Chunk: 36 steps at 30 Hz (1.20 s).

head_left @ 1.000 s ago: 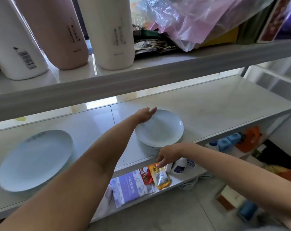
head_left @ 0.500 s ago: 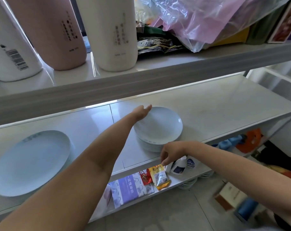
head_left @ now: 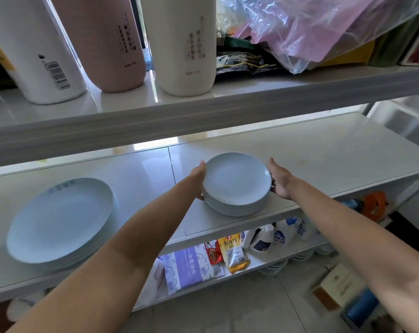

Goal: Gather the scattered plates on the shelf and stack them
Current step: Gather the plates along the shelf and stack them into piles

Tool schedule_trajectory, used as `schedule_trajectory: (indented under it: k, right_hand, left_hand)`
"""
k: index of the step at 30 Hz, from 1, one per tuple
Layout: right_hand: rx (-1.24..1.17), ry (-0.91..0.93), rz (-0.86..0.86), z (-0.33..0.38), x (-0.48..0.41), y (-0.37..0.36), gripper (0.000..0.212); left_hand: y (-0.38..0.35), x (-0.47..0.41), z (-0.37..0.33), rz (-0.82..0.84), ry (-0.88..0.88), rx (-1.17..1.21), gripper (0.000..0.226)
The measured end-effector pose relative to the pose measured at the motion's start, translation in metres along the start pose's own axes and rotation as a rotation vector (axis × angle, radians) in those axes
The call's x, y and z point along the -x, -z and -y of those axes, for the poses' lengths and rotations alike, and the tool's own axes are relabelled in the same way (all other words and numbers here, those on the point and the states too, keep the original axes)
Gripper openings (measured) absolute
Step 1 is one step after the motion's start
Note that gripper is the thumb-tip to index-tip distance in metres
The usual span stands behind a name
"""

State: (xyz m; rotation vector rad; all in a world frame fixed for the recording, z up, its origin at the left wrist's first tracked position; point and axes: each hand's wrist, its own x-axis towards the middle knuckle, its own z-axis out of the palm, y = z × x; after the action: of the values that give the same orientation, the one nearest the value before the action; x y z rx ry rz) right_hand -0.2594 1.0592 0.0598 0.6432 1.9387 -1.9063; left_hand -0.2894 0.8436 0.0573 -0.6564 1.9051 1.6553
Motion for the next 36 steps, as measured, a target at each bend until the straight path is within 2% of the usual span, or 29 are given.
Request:
schedule_trajectory:
  k: [14,20,36]
  right_hand:
    - [0.003,0.001,0.09,-0.004,0.0,-0.036,0.057]
    - [0.016,-0.005,0.112,-0.003,0.0,-0.052,0.046]
    - [0.045,-0.013,0.17,-0.009,0.009,-0.09,0.056]
  left_hand:
    - [0.029,0.008,0.011,-0.162,0.063,0.041,0.064]
    - [0.046,0.018,0.018,-0.189,0.046,0.048,0.058]
    - [0.083,0.03,0.031,-0.224,0.057,0.021,0.059]
